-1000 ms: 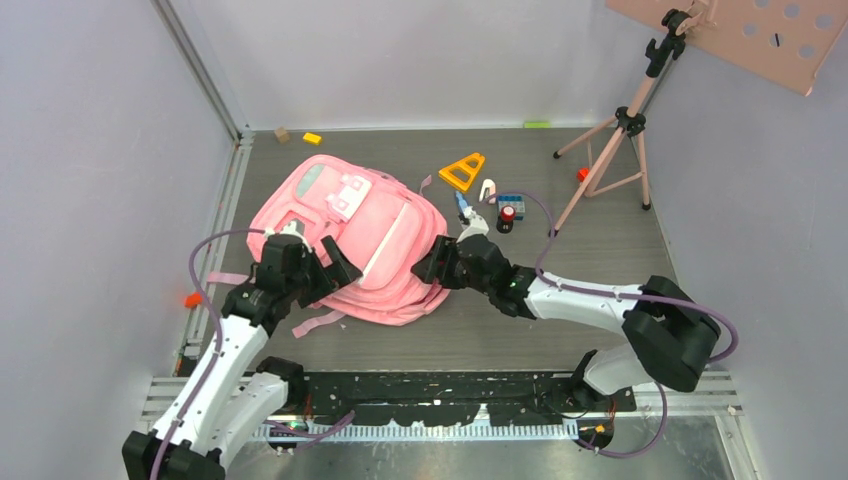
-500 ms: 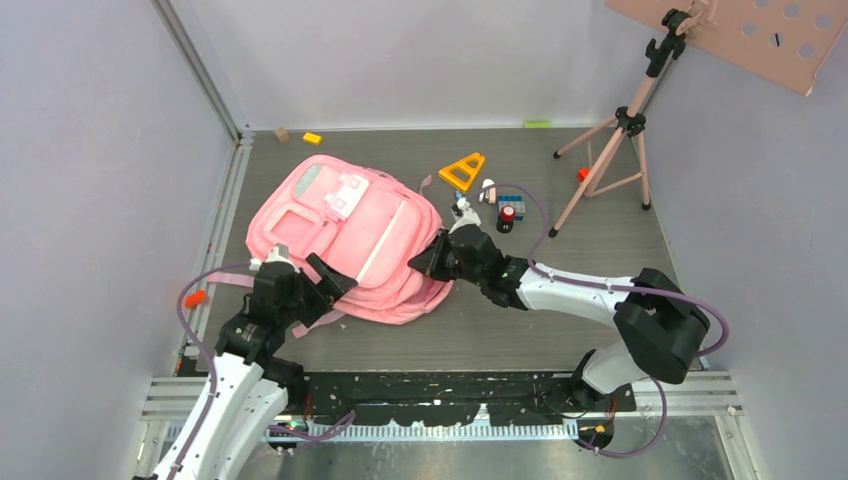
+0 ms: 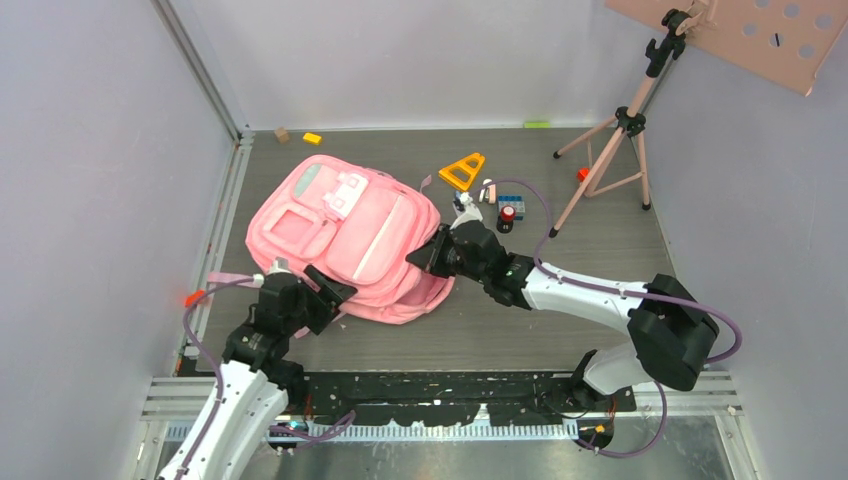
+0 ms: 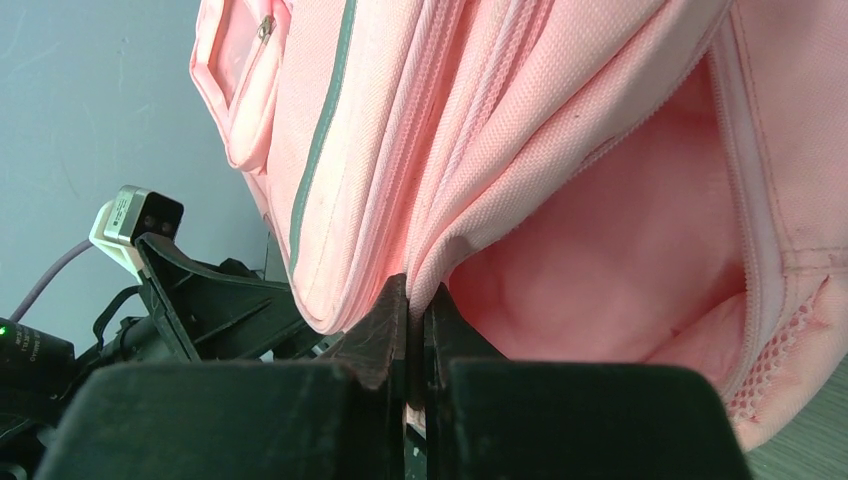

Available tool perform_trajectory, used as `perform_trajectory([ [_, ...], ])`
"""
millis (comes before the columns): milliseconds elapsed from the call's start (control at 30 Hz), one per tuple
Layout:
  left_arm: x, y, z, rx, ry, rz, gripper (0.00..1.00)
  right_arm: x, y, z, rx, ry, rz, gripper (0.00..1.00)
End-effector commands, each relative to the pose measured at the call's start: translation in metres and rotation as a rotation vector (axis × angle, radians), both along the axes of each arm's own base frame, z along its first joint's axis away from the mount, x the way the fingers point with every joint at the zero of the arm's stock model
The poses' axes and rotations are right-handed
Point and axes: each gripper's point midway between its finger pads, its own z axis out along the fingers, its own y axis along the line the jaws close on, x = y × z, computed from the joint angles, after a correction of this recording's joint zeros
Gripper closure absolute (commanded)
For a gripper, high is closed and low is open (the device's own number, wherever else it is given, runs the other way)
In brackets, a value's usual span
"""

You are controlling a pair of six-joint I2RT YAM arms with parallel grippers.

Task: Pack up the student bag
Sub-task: Zip the student bag at the center of the board.

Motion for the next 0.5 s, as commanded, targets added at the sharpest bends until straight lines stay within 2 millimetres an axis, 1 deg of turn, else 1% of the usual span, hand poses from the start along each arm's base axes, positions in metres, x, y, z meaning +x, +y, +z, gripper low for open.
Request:
perform_trajectory([
  [0,0.017,-0.001,0.009,-0.044,-0.063,0.046,0.31,0.014,0.006,0.058,0.118,-0.106,-0.029,1.0],
  [233,0.033,-0.008,0.022,-0.073,-0.112,0.044,0.43,0.014,0.006,0.054,0.107,-0.105,-0.025,1.0],
  [300,0.038,-0.009,0.022,-0.08,-0.116,0.046,0.48,0.014,0.006,0.054,0.104,-0.109,-0.023,1.0],
  [333,0.039,-0.011,0.023,-0.087,-0.117,0.044,0.55,0.015,0.006,0.053,0.097,-0.113,-0.024,1.0],
  [400,0.043,-0.014,0.025,-0.102,-0.122,0.039,0.72,0.015,0.003,0.05,0.08,-0.122,-0.028,1.0],
  [467,0.048,-0.016,0.032,-0.116,-0.142,0.036,0.89,0.016,-0.002,0.046,0.057,-0.129,-0.039,1.0],
])
